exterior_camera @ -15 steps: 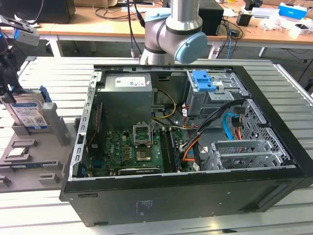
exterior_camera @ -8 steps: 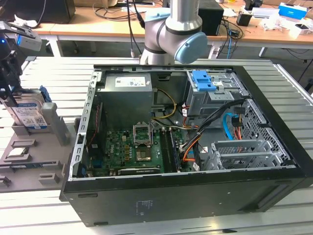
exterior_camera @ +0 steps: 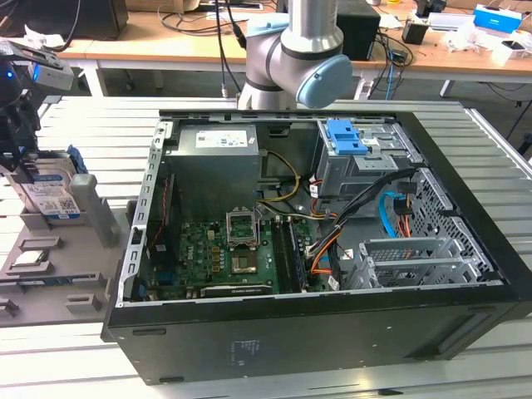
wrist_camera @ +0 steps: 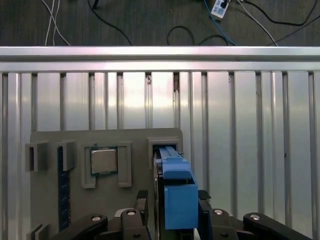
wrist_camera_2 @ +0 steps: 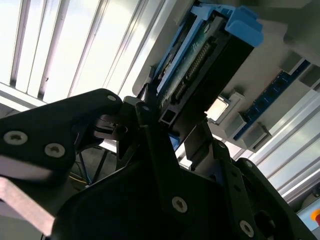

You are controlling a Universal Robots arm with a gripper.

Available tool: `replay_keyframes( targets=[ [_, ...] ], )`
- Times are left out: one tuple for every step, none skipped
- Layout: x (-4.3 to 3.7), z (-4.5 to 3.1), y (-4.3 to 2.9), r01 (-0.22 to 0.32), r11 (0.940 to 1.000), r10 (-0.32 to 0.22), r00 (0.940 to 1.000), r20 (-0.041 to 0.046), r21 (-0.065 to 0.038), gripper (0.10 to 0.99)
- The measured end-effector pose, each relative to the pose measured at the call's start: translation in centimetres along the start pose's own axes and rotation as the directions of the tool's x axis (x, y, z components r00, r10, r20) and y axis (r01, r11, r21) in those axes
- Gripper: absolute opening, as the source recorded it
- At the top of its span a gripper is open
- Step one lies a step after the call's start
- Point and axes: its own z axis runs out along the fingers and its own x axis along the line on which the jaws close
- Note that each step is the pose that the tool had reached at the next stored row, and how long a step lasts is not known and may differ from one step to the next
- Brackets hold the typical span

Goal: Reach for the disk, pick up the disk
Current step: 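Pick up the disk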

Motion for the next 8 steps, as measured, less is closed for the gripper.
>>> replay_keyframes(
  targets=[
    [-0.02, 0.03, 0.03, 0.001, 1.0, -0.001, 1.0, -0.0002, 0.0, 0.482],
    [-0.03, 0.06, 0.09, 0.002, 1.0, -0.002, 1.0, -0.0003, 0.0, 0.482],
    [-0.02, 0.09, 0.14, 0.002, 1.0, -0.002, 1.0, -0.0003, 0.0, 0.482],
    [-0.02, 0.14, 0.16, 0.003, 1.0, -0.003, 1.0, -0.0002, 0.0, 0.482],
    [-0.02, 0.17, 0.19, 0.004, 1.0, -0.004, 1.0, -0.0003, 0.0, 0.482],
    [-0.03, 0.2, 0.22, 0.004, 1.0, -0.004, 1.0, -0.0005, 0.0, 0.482],
    [-0.02, 0.25, 0.26, 0.004, 1.0, -0.004, 1.0, -0.0006, 0.0, 0.482],
    [-0.02, 0.29, 0.27, 0.005, 1.0, -0.005, 1.0, -0.0007, 0.0, 0.482]
  ],
)
